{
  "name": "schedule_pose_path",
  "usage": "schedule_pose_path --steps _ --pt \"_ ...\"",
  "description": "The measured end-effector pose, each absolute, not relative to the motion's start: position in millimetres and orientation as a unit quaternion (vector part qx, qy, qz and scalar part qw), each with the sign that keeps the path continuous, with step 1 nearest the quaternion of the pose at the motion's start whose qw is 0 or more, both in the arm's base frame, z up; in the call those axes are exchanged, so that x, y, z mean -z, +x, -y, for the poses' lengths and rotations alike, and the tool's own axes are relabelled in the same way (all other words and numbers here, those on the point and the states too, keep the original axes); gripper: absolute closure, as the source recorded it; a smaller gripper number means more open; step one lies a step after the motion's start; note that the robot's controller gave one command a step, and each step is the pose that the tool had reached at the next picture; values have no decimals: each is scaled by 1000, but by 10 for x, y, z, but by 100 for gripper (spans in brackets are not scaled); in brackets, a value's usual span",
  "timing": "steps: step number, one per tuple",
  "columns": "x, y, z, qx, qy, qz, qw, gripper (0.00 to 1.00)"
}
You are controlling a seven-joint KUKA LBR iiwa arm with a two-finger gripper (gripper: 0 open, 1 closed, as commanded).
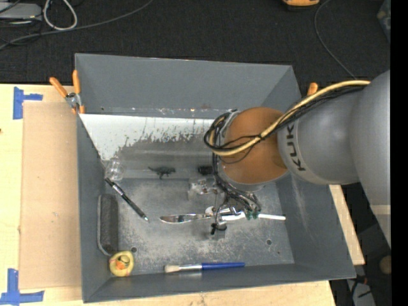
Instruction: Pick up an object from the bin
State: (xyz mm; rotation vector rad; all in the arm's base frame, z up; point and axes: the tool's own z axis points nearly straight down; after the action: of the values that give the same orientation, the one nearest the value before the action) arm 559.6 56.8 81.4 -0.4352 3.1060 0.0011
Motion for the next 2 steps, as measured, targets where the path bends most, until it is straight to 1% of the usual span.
schedule_pose_path --steps 1,2 --pt "-708 5659 -524 0 -184 -983 4 0" --pt "-661 5640 -536 -1 -168 -986 4 0"
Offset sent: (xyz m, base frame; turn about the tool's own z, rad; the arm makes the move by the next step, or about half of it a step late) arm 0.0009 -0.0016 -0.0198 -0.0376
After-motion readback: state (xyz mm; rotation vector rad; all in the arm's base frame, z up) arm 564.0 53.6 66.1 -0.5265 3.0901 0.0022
